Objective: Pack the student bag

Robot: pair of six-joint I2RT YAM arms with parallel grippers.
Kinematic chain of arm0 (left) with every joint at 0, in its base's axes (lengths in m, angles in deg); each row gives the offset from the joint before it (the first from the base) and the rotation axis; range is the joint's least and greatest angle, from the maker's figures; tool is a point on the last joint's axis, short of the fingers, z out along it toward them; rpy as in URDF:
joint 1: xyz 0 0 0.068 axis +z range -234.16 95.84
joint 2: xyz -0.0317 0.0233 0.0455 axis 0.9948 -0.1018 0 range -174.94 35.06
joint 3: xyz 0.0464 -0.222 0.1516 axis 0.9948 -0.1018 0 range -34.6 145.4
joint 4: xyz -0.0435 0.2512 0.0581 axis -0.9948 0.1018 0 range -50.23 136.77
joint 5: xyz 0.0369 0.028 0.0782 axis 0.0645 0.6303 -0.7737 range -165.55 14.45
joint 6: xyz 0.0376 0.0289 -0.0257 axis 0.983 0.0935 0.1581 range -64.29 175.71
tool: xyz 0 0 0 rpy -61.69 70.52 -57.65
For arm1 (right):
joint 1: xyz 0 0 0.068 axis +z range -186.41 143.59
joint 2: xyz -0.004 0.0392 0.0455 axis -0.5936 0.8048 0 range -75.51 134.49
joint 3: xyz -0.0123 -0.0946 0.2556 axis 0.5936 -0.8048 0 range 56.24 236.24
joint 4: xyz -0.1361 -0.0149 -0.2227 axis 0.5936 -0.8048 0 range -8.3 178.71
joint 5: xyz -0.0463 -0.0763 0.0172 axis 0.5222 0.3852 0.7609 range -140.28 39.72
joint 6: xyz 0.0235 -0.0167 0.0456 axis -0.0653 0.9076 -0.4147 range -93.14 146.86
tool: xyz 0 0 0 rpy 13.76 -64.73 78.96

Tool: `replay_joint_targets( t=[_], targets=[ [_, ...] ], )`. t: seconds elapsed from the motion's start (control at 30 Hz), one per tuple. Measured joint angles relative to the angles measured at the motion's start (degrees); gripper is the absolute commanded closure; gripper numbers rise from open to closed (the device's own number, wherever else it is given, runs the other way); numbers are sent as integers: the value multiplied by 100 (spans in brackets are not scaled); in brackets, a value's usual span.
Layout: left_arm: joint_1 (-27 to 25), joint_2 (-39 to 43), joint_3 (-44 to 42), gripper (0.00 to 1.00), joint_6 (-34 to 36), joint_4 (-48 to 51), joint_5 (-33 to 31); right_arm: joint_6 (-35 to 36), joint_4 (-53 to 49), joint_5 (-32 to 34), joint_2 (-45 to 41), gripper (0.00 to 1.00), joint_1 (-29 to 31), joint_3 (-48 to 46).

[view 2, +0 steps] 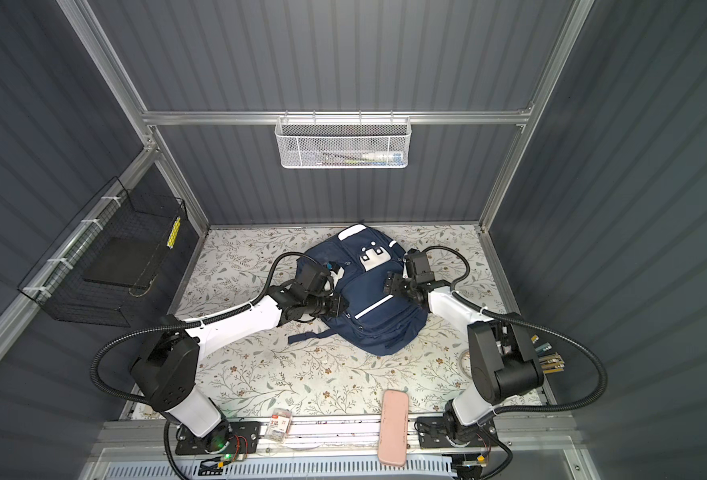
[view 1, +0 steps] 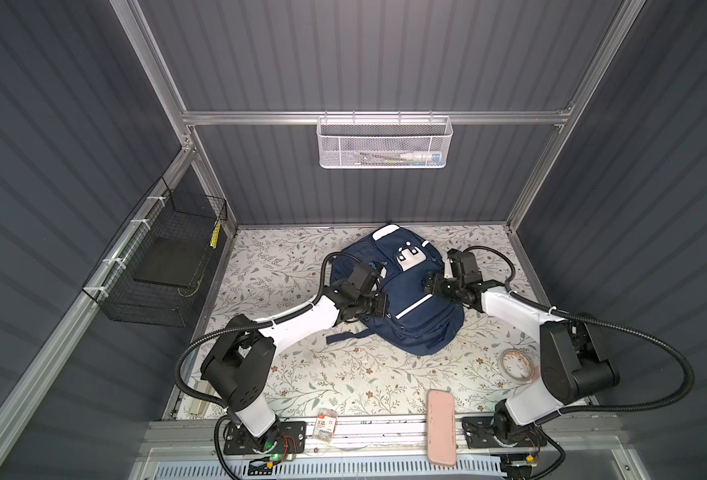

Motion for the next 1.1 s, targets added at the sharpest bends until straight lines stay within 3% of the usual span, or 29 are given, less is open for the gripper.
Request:
replay_joint_targets(
  t=[0.17,0.23,0.3,0.4,0.63,0.93,1.03,1.1],
  targets=[
    [-103,120,4,73,-212,55,140,420,-127,-15,203,14,-11,472],
    [-131,170,61,67,-245,181,122,496,-105,-15,-22,11,-11,393],
    [-129,247,160,55,-225,328,33,551,26,-11,-476,2,0,111],
    [-52,378,393,46,-127,507,-52,509,-66,44,-1222,1,-7,-245],
    [339,245,960,38,208,555,-308,-52,-723,-358,-1740,5,61,-446],
    [354,-693,1294,39,367,518,-284,-1971,-1493,391,-2566,19,2592,-756],
    [354,-734,1329,45,382,514,-219,-2562,-1436,562,-2566,20,3008,-1003],
    [363,-754,1353,56,372,483,-164,-2850,-1377,634,-2417,20,3123,-1045]
  ],
)
